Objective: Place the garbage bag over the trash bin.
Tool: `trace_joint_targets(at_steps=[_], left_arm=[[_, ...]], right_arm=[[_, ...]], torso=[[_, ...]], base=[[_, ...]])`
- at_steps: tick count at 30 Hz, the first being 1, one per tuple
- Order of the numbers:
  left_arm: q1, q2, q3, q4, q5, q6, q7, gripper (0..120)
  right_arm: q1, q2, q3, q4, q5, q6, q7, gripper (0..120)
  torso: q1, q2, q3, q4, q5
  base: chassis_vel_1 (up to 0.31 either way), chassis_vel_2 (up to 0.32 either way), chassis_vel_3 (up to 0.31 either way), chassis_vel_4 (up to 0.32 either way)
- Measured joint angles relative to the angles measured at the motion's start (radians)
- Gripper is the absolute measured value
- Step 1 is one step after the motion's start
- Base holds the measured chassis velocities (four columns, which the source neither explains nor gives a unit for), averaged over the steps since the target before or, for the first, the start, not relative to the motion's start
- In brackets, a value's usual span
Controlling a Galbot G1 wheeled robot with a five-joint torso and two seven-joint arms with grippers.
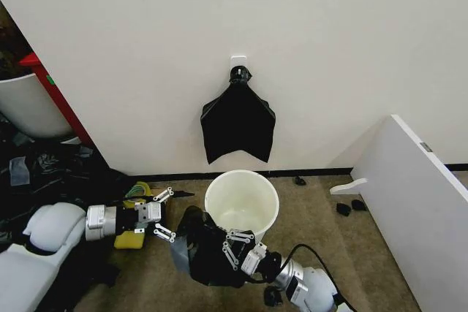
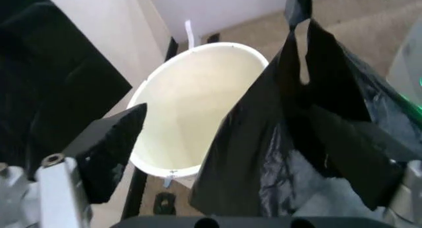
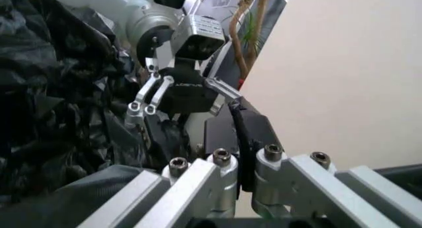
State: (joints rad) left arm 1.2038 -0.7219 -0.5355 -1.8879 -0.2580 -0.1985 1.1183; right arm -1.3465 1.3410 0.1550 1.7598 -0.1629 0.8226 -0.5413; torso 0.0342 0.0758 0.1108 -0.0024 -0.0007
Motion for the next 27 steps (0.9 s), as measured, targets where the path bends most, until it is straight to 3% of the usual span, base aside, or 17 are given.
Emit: trace_joint_targets(at_steps=[7, 12, 17, 27], left_arm=[[-0.016, 0.013, 0.021, -0.027, 0.055, -0.017, 0.001, 100], [-0.089, 0.003, 0.090, -0.020, 0.129, -0.055, 0.048, 96], [-0.162, -0.010, 0.140, 0.014, 0.148, -0.077, 0.134, 81], [-0.260, -0.030, 0.195, 0.085, 0.154, -0.080, 0.273, 41]], right_arm=[[0.016, 0.018, -0.022, -0.021, -0.008, 0.000, 0.000, 0], [0.024, 0.025, -0.031, -0.032, -0.009, 0.000, 0.000, 0], [0.024, 0.028, -0.034, -0.037, -0.009, 0.000, -0.001, 0], [0.031, 0.033, -0.031, -0.048, -0.010, 0.000, -0.002, 0]], torso=[[0.000, 0.000, 0.000, 0.0002, 0.0001], [0.000, 0.000, 0.000, -0.0003, 0.0000], [0.000, 0.000, 0.000, -0.0002, 0.0000], [0.000, 0.000, 0.000, -0.0001, 0.0001]], base=[[0.000, 0.000, 0.000, 0.000], [0.000, 0.000, 0.000, 0.000], [0.000, 0.000, 0.000, 0.000], [0.000, 0.000, 0.000, 0.000]])
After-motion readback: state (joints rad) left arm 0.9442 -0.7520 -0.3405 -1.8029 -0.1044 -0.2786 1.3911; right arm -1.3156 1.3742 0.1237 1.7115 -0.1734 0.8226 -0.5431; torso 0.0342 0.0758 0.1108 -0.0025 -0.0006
